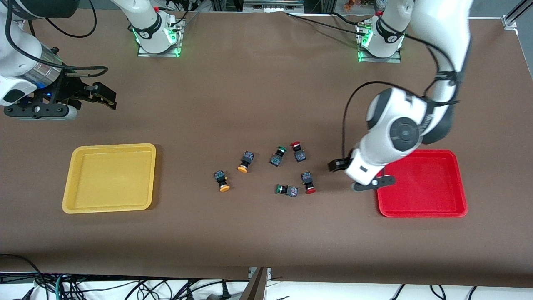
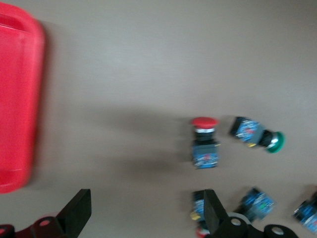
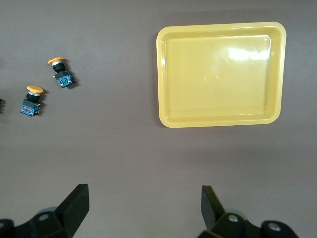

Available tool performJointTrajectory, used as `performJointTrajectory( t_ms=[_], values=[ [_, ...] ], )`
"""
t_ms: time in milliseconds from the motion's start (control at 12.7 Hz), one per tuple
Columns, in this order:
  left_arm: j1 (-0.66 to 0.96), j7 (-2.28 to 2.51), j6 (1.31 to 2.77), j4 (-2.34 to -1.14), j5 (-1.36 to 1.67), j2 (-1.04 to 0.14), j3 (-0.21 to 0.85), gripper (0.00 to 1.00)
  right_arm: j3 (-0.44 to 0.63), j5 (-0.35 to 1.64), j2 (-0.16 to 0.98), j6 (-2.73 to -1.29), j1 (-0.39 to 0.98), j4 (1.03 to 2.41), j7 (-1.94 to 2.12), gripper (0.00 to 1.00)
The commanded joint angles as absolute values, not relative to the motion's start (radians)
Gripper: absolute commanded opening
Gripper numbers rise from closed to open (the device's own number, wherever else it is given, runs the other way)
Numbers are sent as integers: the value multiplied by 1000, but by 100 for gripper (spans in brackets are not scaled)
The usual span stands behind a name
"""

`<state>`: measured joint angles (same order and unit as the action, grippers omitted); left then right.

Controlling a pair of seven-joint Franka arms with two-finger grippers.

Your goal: Place red and yellow buttons in trays

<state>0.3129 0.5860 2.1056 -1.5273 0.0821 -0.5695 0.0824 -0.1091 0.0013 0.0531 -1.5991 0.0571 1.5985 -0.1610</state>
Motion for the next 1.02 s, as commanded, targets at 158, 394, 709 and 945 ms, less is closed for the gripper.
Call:
performJointTrajectory(
  t_ms=[158,394,709,945],
  values=[
    [474,727,2345,-1485,31,-736,38,100,-120,14,170,-1737,173,1609,-288,100],
    [514,799,2368,-1482,-95,-794,34,100,-120,17,338,-1970,287,1602,-456,100],
    [514,833,2467,-1483,-155,-850,32,100,-117,6,598,-2251,431,1514,-691,99],
    [511,831,2525,-1486,-160,-865,25,100,-117,14,745,-2406,465,1434,-781,99]
  ],
)
